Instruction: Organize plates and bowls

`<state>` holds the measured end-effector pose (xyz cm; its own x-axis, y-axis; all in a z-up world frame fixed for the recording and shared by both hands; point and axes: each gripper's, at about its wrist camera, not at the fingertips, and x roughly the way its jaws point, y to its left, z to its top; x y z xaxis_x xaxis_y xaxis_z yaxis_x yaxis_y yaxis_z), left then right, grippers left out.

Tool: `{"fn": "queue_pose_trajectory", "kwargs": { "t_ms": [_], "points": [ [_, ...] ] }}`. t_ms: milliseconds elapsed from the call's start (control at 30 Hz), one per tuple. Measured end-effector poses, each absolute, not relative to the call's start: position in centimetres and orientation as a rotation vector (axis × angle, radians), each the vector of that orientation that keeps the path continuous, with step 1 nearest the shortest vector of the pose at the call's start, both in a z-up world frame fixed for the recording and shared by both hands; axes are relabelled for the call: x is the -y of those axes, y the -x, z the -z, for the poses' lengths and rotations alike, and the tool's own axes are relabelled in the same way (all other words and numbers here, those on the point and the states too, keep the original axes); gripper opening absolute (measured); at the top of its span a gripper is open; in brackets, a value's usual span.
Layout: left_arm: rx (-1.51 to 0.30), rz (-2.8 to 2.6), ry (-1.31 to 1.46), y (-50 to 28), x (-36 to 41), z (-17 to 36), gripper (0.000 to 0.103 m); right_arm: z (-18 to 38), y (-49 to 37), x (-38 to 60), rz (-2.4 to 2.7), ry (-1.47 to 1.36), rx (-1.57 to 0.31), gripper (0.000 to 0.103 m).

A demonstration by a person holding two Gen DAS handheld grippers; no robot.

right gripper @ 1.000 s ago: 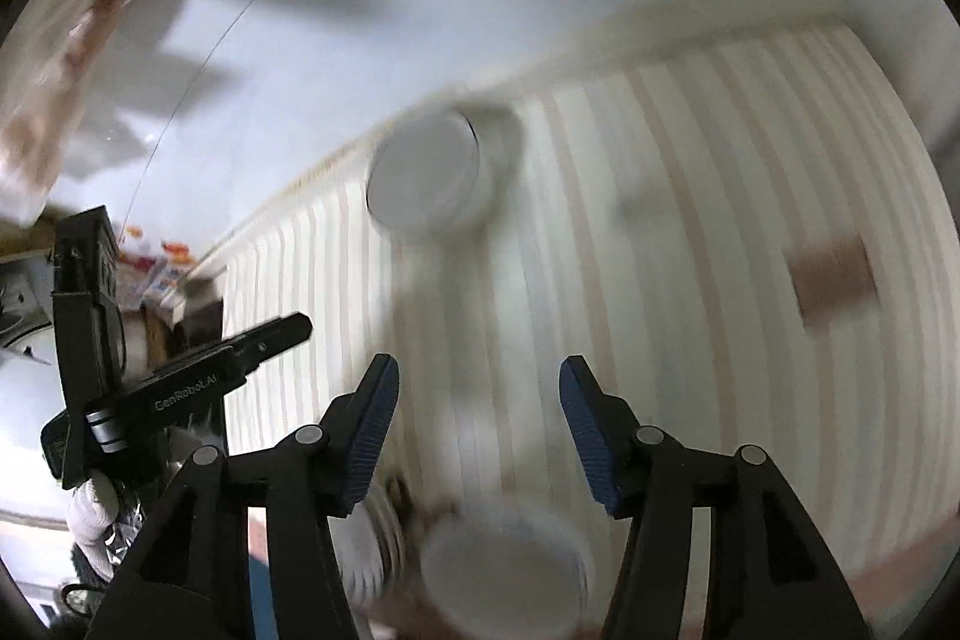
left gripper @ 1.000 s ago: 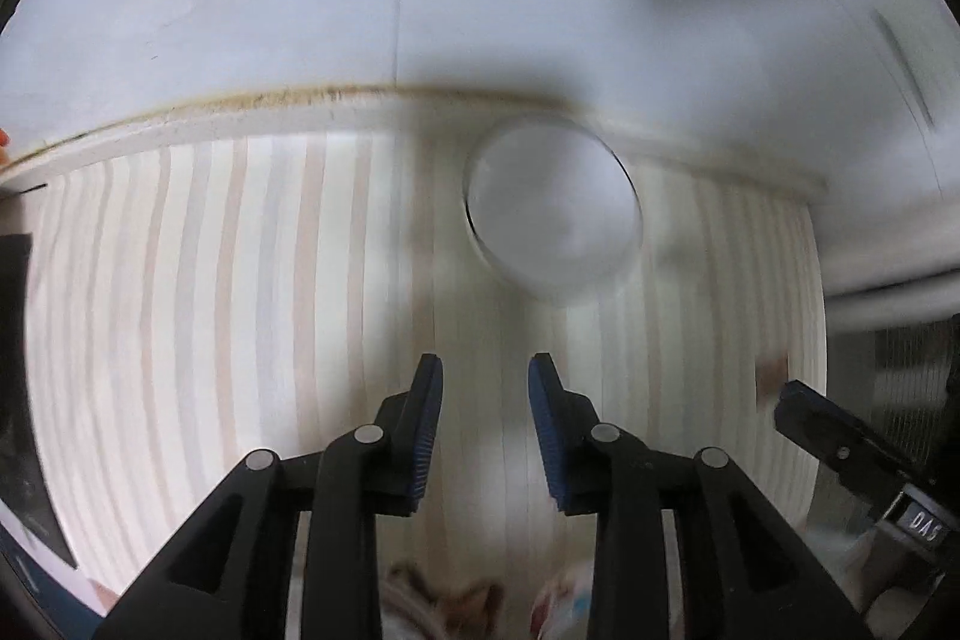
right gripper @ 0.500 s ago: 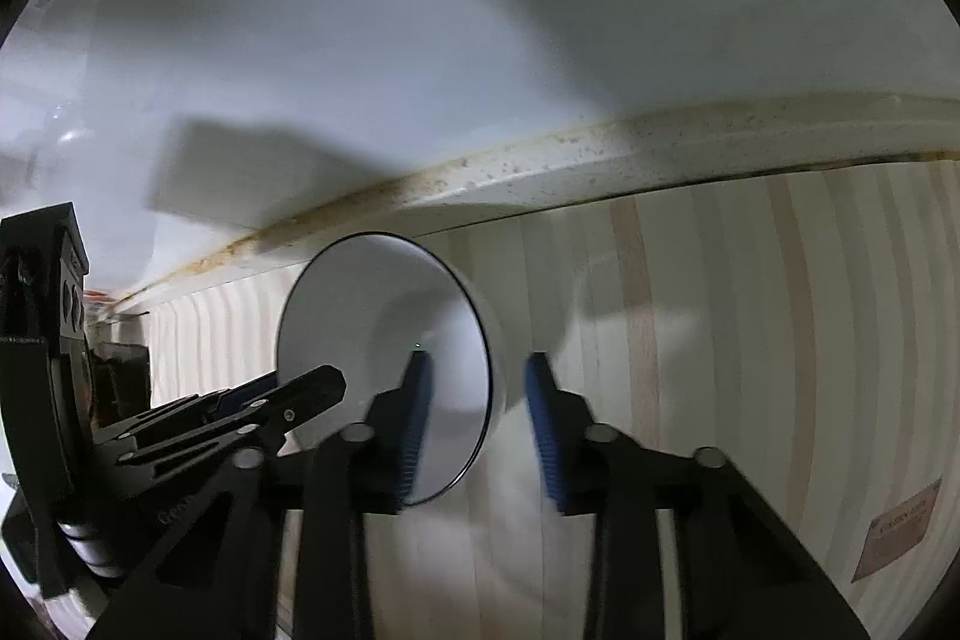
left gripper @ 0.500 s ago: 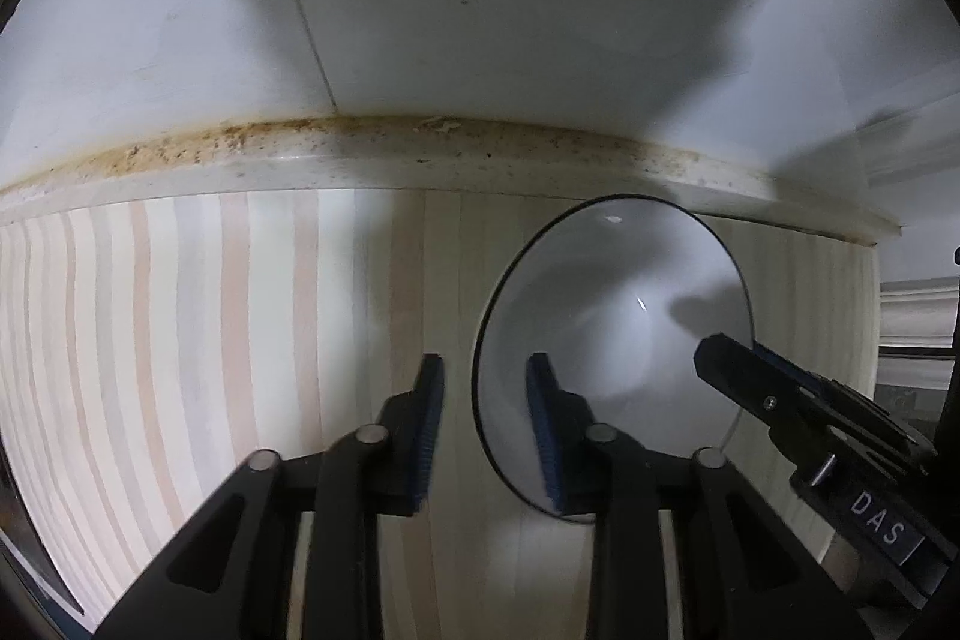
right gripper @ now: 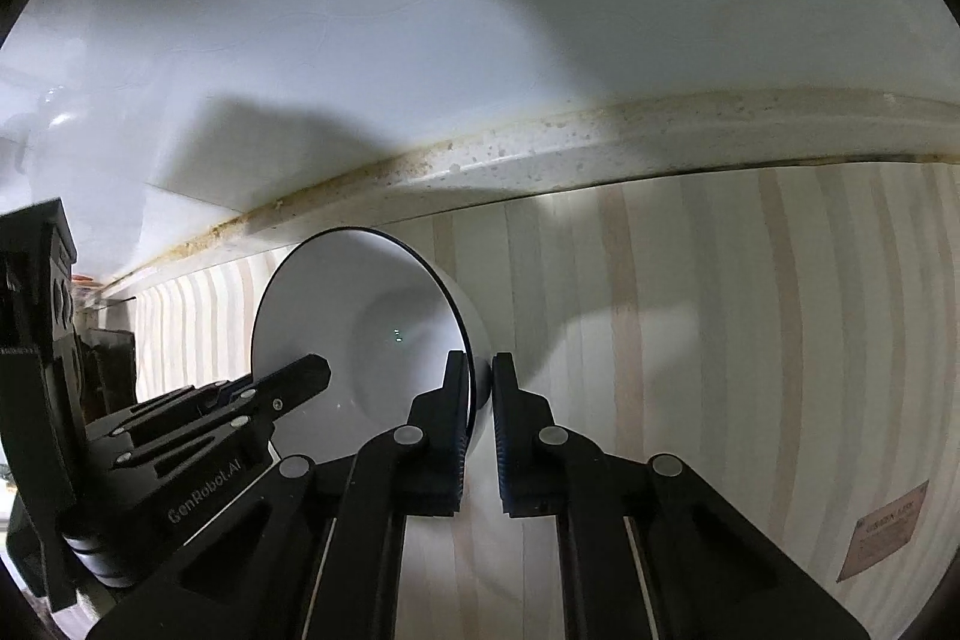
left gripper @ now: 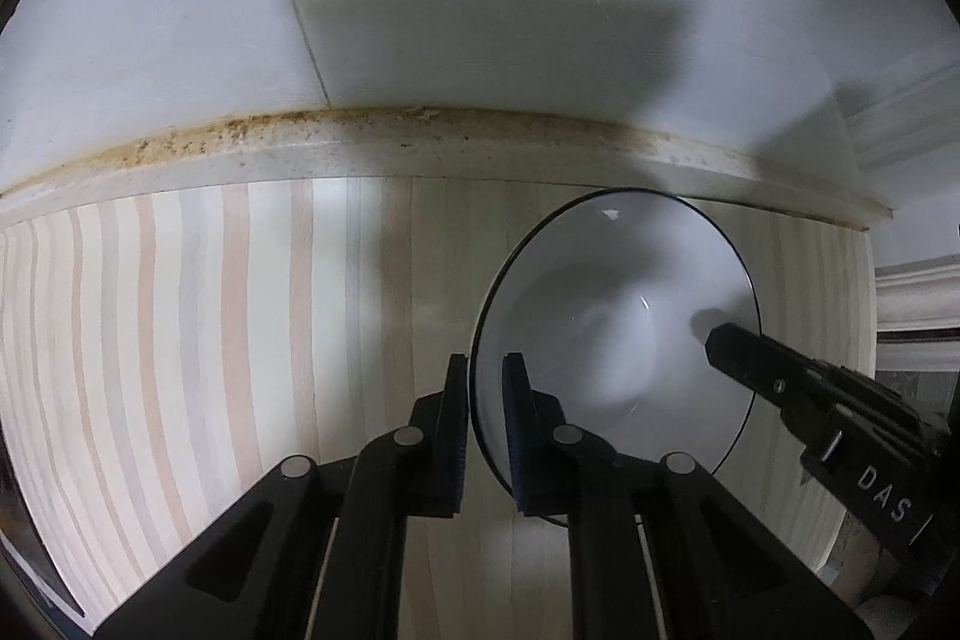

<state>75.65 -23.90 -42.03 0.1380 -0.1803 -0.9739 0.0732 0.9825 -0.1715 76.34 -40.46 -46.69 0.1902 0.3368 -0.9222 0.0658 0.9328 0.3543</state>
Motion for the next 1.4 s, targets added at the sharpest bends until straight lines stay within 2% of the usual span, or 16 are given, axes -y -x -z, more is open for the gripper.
{"fn": "queue_pose_trajectory", "kwargs": {
  "t_ms": [600,900,1100,1400],
  "points": [
    [-1.327,0.264,0.043,-66.4,23.8,33.5,0.009,38.1,-67.0,40.5,-0.212,-0.335,-1.284,0.009],
    [-1.329,0.331,-0.008,-59.6,24.9,32.1,0.009,34.5,-58.7,42.1,-0.182,-0.356,-1.248,0.009],
    [-1.346,0.381,-0.038,-55.2,25.6,32.1,0.009,34.2,-52.8,43.5,-0.158,-0.380,-1.250,0.009],
    [-1.415,0.413,-0.075,-50.7,26.5,34.8,0.009,38.1,-45.9,45.0,-0.122,-0.450,-1.314,0.009]
  ]
}}
